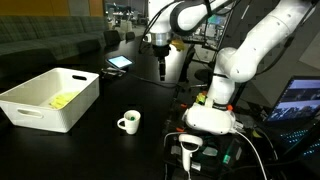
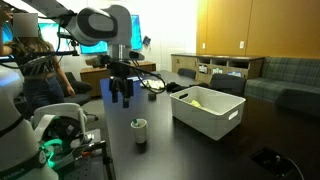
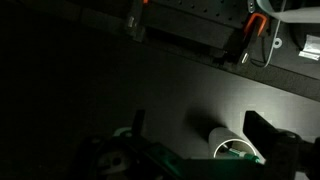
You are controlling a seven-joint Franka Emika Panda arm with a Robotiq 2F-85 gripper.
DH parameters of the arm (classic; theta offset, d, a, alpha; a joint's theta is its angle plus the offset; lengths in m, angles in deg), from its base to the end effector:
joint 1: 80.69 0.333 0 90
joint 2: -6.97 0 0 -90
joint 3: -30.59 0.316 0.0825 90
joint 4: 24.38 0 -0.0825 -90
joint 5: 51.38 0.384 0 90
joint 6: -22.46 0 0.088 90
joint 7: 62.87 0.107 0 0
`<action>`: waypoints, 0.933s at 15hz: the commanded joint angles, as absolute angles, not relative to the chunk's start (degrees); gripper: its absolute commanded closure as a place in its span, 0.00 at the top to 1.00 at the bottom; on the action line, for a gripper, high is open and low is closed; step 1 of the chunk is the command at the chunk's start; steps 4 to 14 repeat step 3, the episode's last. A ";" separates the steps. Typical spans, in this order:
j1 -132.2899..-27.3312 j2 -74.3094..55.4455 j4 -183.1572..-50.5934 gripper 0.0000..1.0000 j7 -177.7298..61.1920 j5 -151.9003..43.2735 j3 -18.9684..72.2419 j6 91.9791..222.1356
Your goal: Put the towels into the basket and the marker and tape into the mug
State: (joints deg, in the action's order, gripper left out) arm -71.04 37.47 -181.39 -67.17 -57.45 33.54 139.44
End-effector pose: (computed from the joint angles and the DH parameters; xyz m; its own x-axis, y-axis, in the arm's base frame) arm 0.3311 0.0664 0.3651 0.9302 0.3215 -0.1772 0.3417 -0.9347 0.0979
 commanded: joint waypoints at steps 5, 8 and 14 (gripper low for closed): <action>-72.20 39.62 -181.86 1.00 -67.87 -57.08 34.20 138.44; -72.20 39.62 -181.86 1.00 -67.87 -57.08 34.20 138.44; -72.20 39.62 -181.86 1.00 -67.87 -57.08 34.20 138.44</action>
